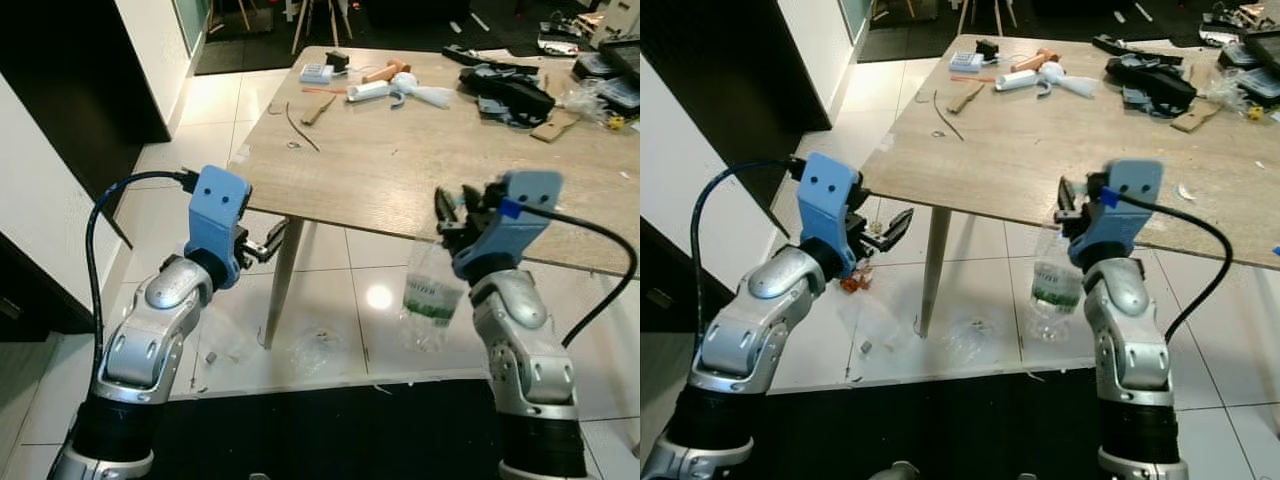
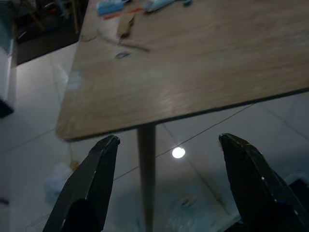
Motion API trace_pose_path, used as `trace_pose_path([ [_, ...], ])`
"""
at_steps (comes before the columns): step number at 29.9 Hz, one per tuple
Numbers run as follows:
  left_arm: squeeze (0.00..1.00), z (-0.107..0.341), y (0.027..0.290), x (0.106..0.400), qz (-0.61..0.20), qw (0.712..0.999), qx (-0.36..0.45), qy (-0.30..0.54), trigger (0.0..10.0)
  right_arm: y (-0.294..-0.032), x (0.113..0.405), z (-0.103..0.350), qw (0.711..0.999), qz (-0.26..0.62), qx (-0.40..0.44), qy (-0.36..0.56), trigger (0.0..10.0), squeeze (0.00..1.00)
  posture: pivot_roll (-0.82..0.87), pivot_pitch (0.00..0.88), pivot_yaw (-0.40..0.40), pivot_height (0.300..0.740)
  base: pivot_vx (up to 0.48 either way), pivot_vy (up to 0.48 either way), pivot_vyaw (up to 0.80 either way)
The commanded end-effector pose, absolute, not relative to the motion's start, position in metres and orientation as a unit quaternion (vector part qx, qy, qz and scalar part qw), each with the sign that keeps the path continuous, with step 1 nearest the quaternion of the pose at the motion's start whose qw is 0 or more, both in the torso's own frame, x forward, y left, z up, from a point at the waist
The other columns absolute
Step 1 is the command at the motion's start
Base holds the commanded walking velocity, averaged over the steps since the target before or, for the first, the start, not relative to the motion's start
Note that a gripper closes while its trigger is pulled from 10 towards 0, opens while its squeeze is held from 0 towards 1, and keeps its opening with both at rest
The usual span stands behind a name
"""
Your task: Picking trash to rubbish bin
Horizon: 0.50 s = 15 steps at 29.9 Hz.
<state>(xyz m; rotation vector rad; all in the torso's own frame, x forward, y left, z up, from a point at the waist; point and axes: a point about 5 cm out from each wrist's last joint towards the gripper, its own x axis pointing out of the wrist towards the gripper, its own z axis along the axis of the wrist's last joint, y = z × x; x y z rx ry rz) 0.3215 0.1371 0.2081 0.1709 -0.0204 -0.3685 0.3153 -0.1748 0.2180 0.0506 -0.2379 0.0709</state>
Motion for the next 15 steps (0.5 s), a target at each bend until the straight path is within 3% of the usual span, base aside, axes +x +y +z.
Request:
trace_pose_path([
  [1,0.0,0.194,0.151,0.324,-0.142,0.986,0.092,0.014,10.0,-0.166,0.315,0.195,0.997,0.057,0.023,-0.057,10.0,0.0,0.02,0.133,0.097,0.74,0.0,0.0,0.0],
  [9,0.0,0.183,0.164,0.319,-0.087,0.994,0.065,0.009,10.0,-0.151,0.312,0.168,0.995,0.1,0.002,-0.009,10.0,0.0,0.01,0.138,0.065,0.74,0.0,0.0,0.0],
  [15,0.0,0.161,0.168,0.307,-0.114,0.987,0.107,0.027,10.0,-0.143,0.305,0.135,0.99,0.134,-0.007,0.036,10.0,0.0,0.01,0.147,0.054,0.74,0.0,0.0,0.0],
])
